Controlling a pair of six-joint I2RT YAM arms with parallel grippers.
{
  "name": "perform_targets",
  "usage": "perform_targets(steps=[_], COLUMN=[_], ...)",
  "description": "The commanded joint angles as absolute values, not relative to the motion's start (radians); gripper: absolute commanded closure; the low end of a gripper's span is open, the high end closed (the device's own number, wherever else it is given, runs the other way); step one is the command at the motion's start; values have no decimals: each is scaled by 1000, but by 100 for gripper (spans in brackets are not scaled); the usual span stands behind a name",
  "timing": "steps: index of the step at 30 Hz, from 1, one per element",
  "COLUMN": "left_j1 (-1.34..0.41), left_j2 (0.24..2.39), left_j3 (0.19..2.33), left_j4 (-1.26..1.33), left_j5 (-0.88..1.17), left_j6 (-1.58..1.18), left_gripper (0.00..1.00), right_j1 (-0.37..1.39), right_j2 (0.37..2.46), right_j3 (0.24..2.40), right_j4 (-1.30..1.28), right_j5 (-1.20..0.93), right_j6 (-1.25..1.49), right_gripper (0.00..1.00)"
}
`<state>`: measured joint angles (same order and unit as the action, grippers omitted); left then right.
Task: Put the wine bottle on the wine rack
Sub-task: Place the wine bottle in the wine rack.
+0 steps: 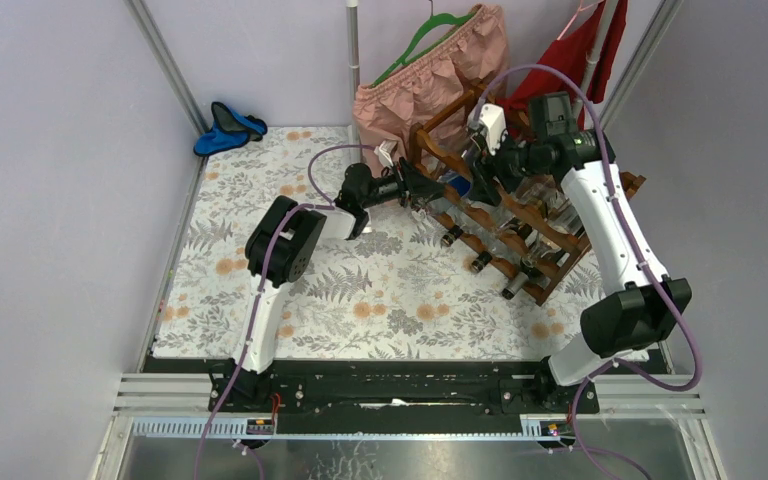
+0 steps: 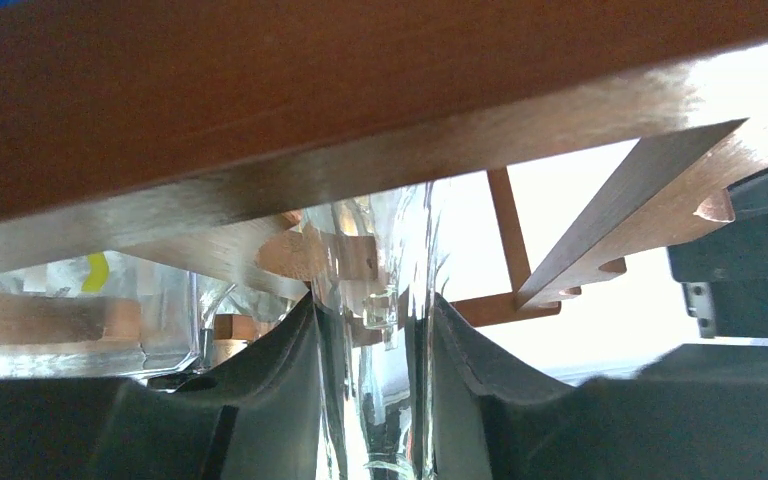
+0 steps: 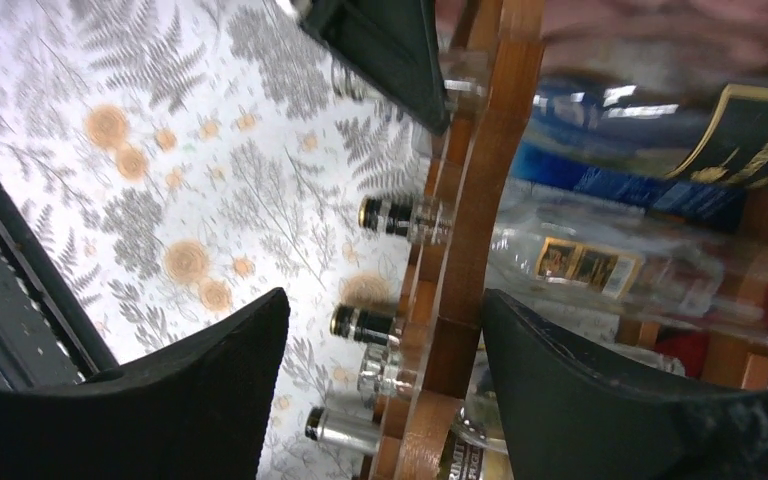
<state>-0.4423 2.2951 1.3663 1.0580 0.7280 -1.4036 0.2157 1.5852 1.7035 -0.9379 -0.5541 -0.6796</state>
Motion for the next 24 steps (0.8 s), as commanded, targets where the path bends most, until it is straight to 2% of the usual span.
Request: perform_targets(steps=[1, 5, 9, 14, 18, 24], left_j1=[-433, -432, -433, -433, -432, -433], left_j2=[2232, 2237, 2256, 2267, 2268, 2279], left_j3=[1403, 1410, 1425, 1438, 1449, 1460], left_j4=[1336, 1335, 1350, 1358, 1345, 1343], left_j5=[573, 577, 580, 583, 589, 588], left_j6=[-1325, -1312, -1326, -1336, -1328, -1332], left_gripper=[100, 100, 100, 100, 100, 100], right_j1=[248, 240, 212, 183, 183, 186], right_j2=[1499, 1516, 1531, 1549, 1640, 1762], right_j3=[1858, 1907, 1893, 1794, 1822, 1867], right_j4=[-919, -846, -667, -438, -431, -457], right_j5=[-742, -730, -639, -446, -341, -225], right_j6=[-584, -477, -297, -20, 114, 261], right_gripper=[22, 20, 18, 6, 1, 0])
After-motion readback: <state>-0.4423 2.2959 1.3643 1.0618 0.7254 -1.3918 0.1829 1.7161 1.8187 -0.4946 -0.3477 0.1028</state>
